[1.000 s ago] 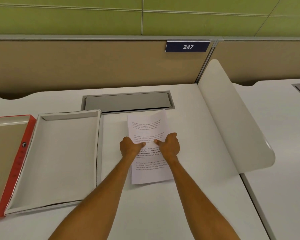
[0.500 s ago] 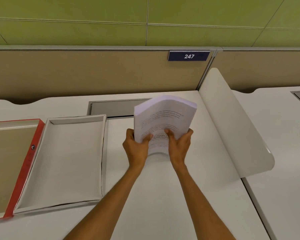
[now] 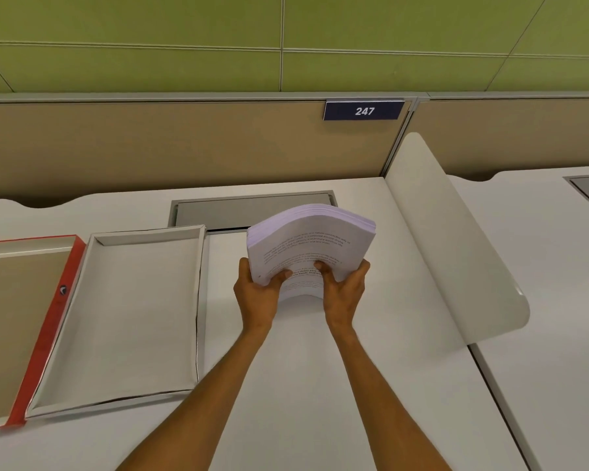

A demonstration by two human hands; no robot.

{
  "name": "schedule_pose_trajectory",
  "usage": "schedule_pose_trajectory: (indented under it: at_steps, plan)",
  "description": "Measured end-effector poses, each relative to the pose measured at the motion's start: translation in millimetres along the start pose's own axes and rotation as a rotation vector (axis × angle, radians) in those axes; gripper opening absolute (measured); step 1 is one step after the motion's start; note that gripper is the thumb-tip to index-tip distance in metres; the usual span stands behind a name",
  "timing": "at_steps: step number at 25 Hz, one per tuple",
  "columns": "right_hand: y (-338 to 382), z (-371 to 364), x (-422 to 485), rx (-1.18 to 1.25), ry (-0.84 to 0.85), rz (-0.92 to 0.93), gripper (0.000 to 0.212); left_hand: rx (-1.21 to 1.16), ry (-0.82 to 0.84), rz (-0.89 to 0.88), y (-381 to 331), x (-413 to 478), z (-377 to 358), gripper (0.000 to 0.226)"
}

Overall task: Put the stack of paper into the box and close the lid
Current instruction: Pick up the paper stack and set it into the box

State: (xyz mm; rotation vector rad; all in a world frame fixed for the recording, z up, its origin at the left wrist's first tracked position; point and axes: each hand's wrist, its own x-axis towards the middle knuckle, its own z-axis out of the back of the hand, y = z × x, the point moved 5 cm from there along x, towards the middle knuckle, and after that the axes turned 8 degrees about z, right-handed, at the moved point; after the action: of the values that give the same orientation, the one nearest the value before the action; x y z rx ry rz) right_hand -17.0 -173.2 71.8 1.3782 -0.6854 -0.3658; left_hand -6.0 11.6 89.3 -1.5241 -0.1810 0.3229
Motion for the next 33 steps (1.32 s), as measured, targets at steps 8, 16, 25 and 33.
schedule_pose_trajectory:
  at_steps: [8, 16, 25, 33]
  plan:
    - [-5, 8, 0, -0.052, 0.104, -0.046, 0.085, 0.019, 0.032, 0.024, 8, 3, 1, 0.072]
    - [13, -9, 9, -0.071, 0.038, -0.068, 0.062, 0.093, 0.04, 0.095, -2, 21, -2, 0.051]
    - [29, -29, 22, -0.667, 0.393, -0.28, 0.058, 0.481, 0.071, 0.32, -5, 48, 24, 0.039]
    - [33, -71, -24, -0.669, 0.487, -0.324, 0.059, 0.507, 0.081, 0.373, 6, 54, 86, 0.035]
